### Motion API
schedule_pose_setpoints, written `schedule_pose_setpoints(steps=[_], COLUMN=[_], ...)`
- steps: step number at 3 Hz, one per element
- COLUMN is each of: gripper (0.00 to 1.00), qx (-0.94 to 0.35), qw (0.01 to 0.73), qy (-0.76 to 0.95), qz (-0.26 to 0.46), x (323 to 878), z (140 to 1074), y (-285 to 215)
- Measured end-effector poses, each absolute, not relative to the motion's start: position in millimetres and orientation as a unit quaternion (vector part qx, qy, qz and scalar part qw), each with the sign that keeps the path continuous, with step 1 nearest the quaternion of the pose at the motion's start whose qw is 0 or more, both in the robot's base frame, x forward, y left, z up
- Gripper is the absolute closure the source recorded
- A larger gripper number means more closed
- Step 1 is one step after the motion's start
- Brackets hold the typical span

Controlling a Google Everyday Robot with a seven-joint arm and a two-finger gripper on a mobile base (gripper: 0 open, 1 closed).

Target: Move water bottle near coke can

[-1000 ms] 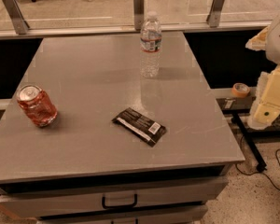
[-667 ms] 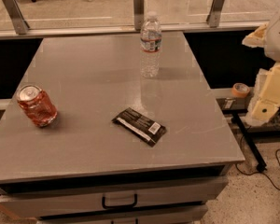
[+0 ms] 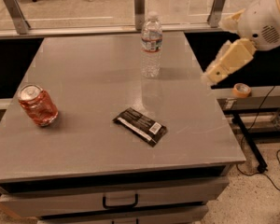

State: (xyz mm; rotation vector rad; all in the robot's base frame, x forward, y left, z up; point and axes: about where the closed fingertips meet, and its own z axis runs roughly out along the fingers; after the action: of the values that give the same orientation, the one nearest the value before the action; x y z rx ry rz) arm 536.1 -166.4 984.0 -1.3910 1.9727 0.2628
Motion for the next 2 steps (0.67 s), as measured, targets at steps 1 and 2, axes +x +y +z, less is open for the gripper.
schedule_pose_setpoints(steps=[1,2], gripper=[0.00,0.00], qx=[-0.481,-0.420], qw=[0.428,0.475], qy=[0.741,0.738], qz=[0.192,0.230], x=[579,614], z=[973,964], y=[-134,-106])
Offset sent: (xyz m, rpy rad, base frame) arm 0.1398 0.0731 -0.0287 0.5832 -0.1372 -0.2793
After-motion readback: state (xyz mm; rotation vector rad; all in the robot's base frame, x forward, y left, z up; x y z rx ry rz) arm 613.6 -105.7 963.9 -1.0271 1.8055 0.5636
